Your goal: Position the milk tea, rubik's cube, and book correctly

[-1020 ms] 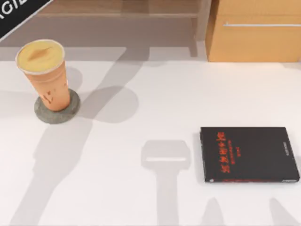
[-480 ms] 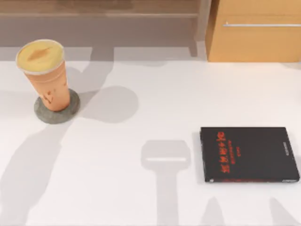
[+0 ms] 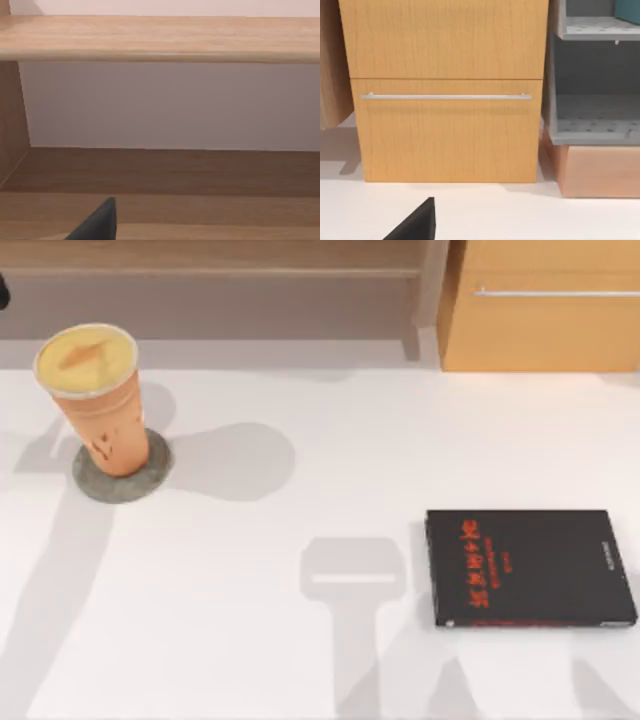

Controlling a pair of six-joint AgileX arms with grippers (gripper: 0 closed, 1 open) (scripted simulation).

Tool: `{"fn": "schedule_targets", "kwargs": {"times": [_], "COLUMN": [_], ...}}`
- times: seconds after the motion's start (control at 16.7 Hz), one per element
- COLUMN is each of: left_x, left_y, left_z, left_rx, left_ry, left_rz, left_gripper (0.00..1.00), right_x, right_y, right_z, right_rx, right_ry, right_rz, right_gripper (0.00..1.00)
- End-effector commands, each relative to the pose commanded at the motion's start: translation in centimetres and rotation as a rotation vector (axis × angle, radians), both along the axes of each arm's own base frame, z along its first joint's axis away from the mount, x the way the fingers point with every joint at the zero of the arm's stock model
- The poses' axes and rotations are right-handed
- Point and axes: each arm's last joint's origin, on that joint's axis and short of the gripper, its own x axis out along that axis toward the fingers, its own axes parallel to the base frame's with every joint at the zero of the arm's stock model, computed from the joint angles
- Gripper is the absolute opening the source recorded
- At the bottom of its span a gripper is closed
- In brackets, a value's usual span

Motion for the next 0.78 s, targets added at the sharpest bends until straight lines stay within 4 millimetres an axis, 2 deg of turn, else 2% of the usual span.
{"fn": "schedule_targets", "kwargs": {"times": [0.18,0.3,0.42,0.6,0.78], "left_x": [-4.7,-6.4,-7.3,-7.8,-7.8], "left_y": [1.5,2.0,2.2,2.5,2.5], "left_z": [-6.9,-11.2,-14.7,-18.1,-19.1], "left_rx": [0.009,0.010,0.009,0.006,0.005], "left_ry": [0.013,0.014,0.009,-0.001,-0.005], "left_rz": [-0.004,-0.006,-0.007,-0.007,-0.007], "left_gripper": [1.00,1.00,1.00,1.00,1.00], "right_x": [0.0,0.0,0.0,0.0,0.0], "right_y": [0.0,0.0,0.0,0.0,0.0], "right_z": [0.0,0.0,0.0,0.0,0.0], "right_rx": [0.000,0.000,0.000,0.000,0.000], "right_ry": [0.000,0.000,0.000,0.000,0.000], "right_rz": [0.000,0.000,0.000,0.000,0.000], "right_gripper": [1.00,1.00,1.00,1.00,1.00]}}
